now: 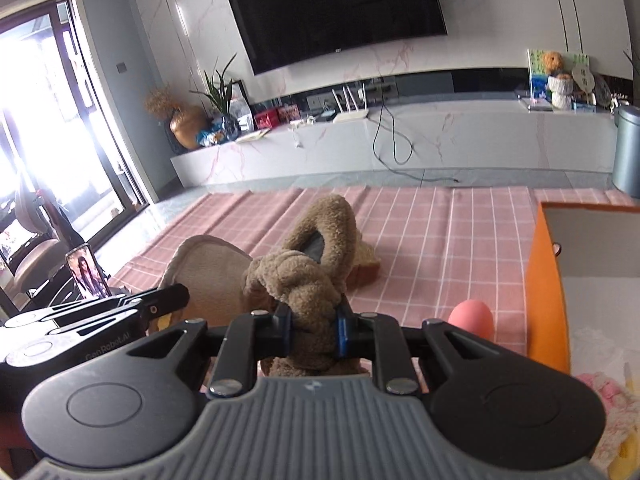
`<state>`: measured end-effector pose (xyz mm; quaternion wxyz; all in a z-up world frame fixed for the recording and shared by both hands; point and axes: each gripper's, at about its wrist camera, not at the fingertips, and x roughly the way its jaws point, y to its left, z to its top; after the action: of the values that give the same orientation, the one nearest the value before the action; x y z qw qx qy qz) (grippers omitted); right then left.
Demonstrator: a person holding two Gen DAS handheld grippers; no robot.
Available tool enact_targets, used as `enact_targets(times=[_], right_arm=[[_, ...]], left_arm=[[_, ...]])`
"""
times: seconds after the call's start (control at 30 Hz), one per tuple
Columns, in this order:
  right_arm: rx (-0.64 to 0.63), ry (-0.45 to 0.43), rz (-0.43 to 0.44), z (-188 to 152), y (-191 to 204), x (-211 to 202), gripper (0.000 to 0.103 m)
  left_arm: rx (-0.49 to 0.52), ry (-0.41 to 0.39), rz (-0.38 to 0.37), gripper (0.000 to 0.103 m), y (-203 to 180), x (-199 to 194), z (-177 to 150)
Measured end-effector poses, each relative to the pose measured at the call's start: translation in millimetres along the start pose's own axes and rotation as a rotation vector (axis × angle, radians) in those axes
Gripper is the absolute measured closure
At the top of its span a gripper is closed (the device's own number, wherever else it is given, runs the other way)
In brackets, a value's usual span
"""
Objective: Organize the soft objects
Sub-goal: 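Lift and carry the bath mitt and plush toy with both tools over the box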
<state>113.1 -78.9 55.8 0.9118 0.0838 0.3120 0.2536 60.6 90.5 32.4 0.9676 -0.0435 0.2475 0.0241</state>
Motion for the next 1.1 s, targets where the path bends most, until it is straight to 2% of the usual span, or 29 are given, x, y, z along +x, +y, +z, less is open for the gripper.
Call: enact_targets(times=[0.2,0.53,1.1], right_arm=[[0.010,-0.092,-0.018,6,-6,-40,0.084],[0.017,-0.213,-0.115,15,-29,-101,0.084],[-0.085,-0.256,-0.350,56,-101,-156,0.085]], left_arm=[[0.017,-0.031,-0.018,0.100,-10,-15,7],[0.056,-0.061,-0.085,0.100,-38,-23,19],[0.201,-0.091,-0.337,0.100,-153,1,62]])
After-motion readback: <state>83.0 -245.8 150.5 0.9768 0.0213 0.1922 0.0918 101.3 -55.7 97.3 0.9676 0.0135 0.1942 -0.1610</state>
